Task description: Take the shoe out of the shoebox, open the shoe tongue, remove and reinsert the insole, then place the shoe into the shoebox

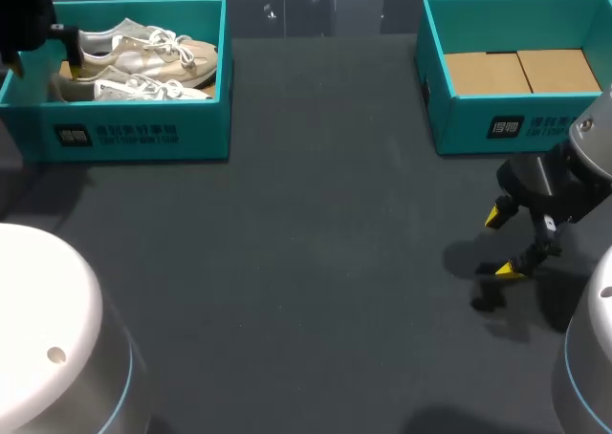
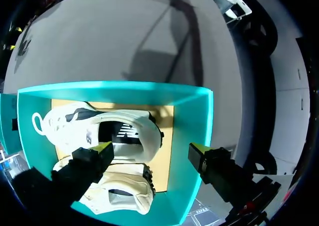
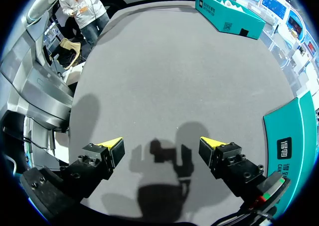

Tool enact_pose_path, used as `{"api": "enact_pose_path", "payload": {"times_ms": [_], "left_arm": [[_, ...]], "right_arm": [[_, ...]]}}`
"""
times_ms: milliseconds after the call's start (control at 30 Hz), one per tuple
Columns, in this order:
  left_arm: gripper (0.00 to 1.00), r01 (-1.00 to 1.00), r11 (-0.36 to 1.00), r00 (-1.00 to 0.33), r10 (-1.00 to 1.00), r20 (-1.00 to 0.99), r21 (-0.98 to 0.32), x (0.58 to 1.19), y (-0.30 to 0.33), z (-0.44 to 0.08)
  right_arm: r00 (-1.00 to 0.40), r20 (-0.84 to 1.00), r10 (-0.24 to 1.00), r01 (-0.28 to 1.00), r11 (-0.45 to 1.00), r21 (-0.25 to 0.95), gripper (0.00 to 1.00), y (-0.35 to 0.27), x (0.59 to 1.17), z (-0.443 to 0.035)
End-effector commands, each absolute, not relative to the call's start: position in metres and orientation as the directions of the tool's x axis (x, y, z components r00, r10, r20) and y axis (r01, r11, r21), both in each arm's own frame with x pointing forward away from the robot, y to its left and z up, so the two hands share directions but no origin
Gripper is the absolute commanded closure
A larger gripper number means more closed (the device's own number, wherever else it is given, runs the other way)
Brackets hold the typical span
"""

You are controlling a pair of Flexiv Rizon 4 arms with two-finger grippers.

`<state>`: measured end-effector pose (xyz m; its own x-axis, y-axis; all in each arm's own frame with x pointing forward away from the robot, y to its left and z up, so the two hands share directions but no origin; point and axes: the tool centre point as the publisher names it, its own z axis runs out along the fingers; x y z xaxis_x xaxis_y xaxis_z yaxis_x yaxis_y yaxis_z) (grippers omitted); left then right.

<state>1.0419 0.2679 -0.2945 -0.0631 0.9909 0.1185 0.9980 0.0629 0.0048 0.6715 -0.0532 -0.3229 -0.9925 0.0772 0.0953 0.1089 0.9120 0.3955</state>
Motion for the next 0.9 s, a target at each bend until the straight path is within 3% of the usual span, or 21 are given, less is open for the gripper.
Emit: {"api": "enact_pose_path", "payload": {"times_ms": [33,267,567,900], "left_arm": [[0.02,0.997,0.074,-0.076,0.990,0.119,0.025,1.042,0.267,-0.307],[0.07,0.994,0.107,-0.108,0.987,0.119,0.017,1.051,0.268,-0.323],[0.25,0.994,0.112,-0.111,0.986,0.120,-0.002,1.047,0.272,-0.335],[0.31,0.993,0.117,-0.115,0.984,0.134,-0.006,1.039,0.273,-0.349]], "right_arm": [[-0.993,0.093,0.078,0.108,0.912,0.395,0.00,-0.053,0.670,-0.323],[-0.993,0.093,0.078,0.108,0.912,0.395,0.00,-0.053,0.670,-0.323],[-0.993,0.093,0.078,0.108,0.912,0.395,0.00,-0.053,0.670,-0.323],[-0.993,0.093,0.078,0.108,0.912,0.395,0.00,-0.053,0.670,-0.323]]}}
